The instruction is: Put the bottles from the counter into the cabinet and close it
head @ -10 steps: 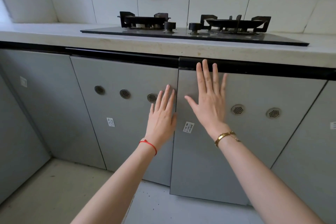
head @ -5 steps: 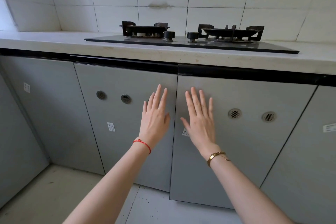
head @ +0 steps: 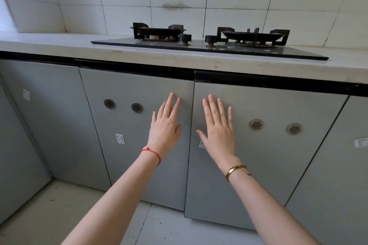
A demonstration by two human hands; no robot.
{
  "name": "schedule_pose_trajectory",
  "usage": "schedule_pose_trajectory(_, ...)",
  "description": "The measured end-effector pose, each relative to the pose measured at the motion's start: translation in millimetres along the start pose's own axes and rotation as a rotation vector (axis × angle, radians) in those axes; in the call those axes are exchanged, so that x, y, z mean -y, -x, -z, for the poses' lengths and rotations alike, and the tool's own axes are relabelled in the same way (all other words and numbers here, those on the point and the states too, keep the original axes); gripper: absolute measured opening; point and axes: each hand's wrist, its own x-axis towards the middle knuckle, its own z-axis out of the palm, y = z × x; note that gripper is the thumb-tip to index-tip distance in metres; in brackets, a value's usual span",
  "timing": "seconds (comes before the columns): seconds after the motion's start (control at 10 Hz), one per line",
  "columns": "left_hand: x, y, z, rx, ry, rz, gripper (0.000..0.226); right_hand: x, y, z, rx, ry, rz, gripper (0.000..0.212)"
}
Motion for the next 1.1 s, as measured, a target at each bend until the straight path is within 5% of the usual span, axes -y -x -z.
schedule_pose_trajectory(1.1, 31, 52, 59, -0.058, 0.071, 0.122, 0.076, 47, -15, 2, -0.018, -0.533, 0.134, 0.072)
